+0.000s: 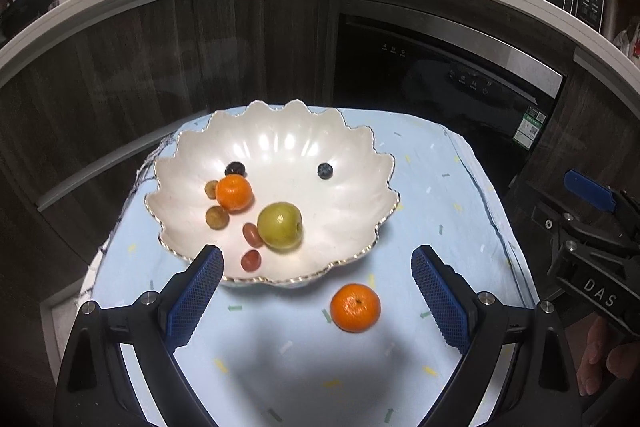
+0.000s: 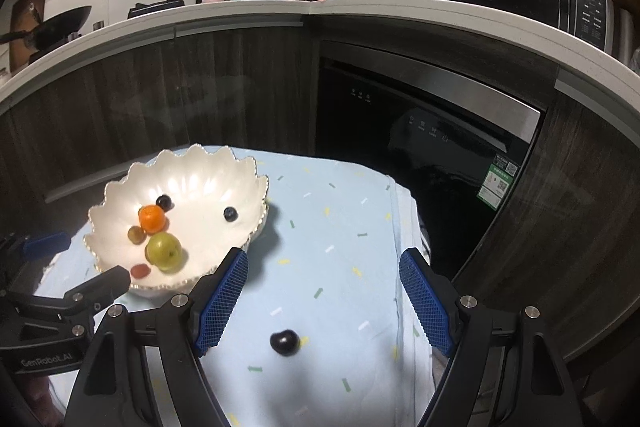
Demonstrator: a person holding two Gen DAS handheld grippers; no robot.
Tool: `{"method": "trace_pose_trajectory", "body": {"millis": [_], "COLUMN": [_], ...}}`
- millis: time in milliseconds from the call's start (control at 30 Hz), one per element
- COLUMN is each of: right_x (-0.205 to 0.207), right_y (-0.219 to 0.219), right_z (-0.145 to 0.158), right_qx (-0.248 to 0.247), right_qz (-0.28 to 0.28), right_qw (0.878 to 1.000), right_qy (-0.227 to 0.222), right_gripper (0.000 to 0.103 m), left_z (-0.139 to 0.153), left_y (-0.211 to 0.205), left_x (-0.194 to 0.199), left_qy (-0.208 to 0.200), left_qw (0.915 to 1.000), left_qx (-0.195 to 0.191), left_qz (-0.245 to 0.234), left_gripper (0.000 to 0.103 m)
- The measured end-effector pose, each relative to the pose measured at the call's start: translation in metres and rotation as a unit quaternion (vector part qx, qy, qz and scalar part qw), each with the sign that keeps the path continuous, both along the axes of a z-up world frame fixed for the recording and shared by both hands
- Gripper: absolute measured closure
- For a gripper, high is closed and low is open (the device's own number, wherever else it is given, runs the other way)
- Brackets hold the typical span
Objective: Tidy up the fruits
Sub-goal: 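Withdraw both open tools from the bowl toward the remaining mandarin and plum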
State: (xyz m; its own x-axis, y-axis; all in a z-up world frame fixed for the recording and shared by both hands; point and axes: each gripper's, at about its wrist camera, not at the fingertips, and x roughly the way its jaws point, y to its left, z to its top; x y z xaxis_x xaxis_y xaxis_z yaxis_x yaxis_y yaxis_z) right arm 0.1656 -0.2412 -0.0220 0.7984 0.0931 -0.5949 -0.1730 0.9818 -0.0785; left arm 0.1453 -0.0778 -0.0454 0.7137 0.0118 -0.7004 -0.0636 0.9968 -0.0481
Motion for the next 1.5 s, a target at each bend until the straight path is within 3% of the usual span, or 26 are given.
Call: {"method": "trace_pose_trajectory", "body": {"millis": [567,1500], "right_x": [-0.012,0.000], "right_y": [0.000,-0.009], "right_z": [-0.033,-0.091], "right_qx": [-0.010,-0.006], "right_qz": [0.031,0.041], "right_qw": [0.999,0.998], "right_qy": [0.010,0.056], "right_gripper": [0.024,0.024], "left_z": [-0.035,-0.083], "left_y": [-0.019,-0.039], "left_x": [-0.020,-0.012], "left_qy": [-0.002,0.015], "left_qw": [0.9998,0.9992], "left_qx": [0.018,0.019], "left_qz": [-0.008,-0.030], "left_gripper": [0.007,0.008]}}
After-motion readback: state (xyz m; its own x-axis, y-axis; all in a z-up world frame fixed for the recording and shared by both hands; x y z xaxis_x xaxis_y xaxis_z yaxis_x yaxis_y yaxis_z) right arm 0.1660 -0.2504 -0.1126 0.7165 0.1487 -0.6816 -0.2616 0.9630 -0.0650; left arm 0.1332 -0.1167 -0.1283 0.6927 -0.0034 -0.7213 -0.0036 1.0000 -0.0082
